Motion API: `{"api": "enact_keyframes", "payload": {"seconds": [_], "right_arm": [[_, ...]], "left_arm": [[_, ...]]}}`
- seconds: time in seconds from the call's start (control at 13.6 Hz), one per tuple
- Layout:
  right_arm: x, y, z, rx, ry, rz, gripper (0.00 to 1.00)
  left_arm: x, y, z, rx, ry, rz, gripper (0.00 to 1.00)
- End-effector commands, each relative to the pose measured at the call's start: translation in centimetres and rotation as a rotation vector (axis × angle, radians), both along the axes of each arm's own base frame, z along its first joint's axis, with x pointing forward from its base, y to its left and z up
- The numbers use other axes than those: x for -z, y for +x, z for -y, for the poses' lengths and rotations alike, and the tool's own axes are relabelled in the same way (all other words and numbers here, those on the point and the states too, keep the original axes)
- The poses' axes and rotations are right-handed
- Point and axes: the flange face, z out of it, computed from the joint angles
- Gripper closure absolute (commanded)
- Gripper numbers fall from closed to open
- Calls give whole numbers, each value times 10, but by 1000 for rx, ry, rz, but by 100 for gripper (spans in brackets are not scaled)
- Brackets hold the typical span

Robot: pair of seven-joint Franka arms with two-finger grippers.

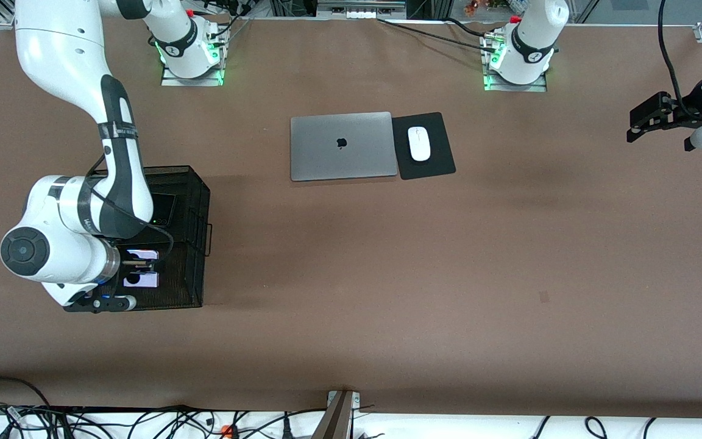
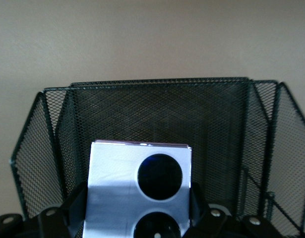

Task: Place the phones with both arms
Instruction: 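Carry the white phone to the basket and release it inside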

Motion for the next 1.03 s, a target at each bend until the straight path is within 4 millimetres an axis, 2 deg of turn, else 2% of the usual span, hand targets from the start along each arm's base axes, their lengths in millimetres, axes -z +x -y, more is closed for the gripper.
{"api": "enact_keyframes", "payload": {"seconds": [0.0,0.22,0.29,0.37,0.44,0.66,0.73,0.95], "right_arm": [[12,0,18,49,49,1,100],[23,0,22,68,65,-8,100],[30,-2,24,72,64,-19,91],[35,-3,24,73,63,-28,77],[40,-4,24,80,59,-35,55],[50,-6,22,88,58,-58,10],[48,-6,21,91,70,-57,0],[26,-2,16,87,98,-56,0]], "left_arm": [[-6,-6,1,-22,-4,13,0],[-6,-6,-3,-30,-2,13,0],[-6,-6,-4,-30,-1,13,0],[-6,-6,-4,-30,-1,12,0],[-6,-6,-4,-30,-1,12,0],[-5,-6,-4,-30,1,10,0],[-5,-6,-4,-30,3,7,0],[-5,-7,-4,-29,7,4,0]]}}
